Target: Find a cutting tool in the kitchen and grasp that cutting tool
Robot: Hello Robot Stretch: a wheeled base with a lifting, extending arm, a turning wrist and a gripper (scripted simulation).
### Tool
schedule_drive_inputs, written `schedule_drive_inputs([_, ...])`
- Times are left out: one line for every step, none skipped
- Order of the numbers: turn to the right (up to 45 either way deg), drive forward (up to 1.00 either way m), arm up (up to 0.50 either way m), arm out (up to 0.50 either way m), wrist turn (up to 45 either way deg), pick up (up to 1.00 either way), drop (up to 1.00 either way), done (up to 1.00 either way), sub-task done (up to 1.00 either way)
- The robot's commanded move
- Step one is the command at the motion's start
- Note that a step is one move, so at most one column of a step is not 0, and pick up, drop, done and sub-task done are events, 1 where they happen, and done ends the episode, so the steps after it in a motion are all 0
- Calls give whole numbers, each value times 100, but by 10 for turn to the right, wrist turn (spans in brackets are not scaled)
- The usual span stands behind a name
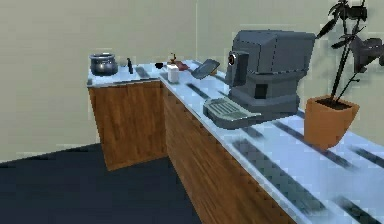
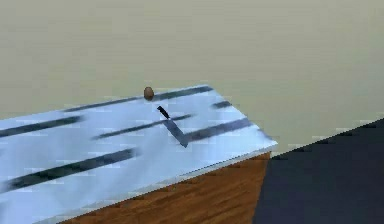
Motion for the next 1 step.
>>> schedule_drive_inputs([0,0,50,0,0,0,0,0,0])
